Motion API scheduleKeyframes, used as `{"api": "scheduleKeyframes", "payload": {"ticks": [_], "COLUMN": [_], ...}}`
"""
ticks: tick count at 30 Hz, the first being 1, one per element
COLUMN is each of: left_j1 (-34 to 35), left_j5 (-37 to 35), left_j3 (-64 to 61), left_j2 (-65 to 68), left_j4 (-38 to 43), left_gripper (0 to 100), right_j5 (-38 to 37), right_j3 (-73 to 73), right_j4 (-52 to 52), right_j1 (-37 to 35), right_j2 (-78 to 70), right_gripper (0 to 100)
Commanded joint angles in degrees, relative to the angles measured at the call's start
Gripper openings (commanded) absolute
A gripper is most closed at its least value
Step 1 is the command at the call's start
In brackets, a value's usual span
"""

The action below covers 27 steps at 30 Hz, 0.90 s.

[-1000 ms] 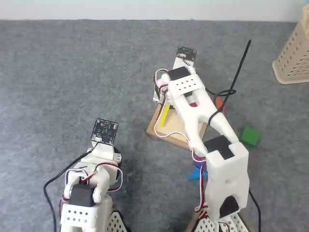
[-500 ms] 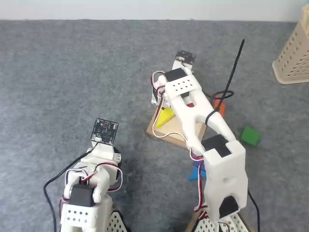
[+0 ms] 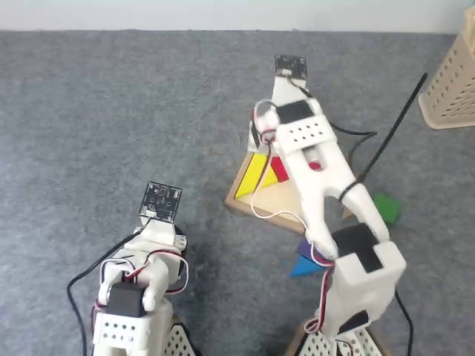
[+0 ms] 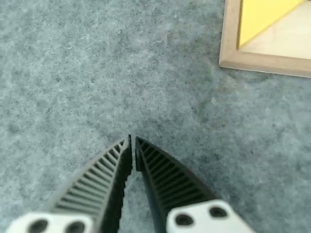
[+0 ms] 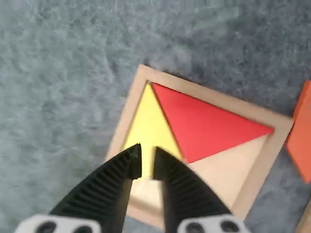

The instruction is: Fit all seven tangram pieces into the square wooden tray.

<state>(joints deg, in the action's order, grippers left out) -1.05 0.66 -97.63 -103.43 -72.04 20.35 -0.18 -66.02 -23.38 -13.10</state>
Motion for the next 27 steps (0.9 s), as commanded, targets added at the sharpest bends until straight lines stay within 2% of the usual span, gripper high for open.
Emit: {"api": "scheduleKeyframes", "payload": {"ticks": [1, 9, 13, 19, 27], "left_j1": [0.1, 0.1, 0.1, 0.1, 0.1], "left_j5": [-0.4, -0.4, -0.4, -0.4, -0.4], "left_j3": [1.1, 1.1, 1.1, 1.1, 1.1], "left_j2": [-1.2, -1.2, -1.2, -1.2, -1.2], "left_j4": [-0.4, -0.4, -0.4, -0.4, -0.4], "left_gripper": [1, 1, 1, 1, 1], "right_j5": [-4.4, -13.5, -12.1, -11.8, -11.6], "right_j3": [10.2, 34.3, 36.6, 38.0, 38.2], "right_j4": [6.9, 12.4, 11.9, 10.3, 10.3], "right_j1": [2.6, 4.7, 4.9, 5.1, 11.4], "right_j2": [9.1, 26.2, 27.2, 27.5, 26.9], "right_gripper": [0.7, 1.0, 2.0, 19.1, 14.7]}}
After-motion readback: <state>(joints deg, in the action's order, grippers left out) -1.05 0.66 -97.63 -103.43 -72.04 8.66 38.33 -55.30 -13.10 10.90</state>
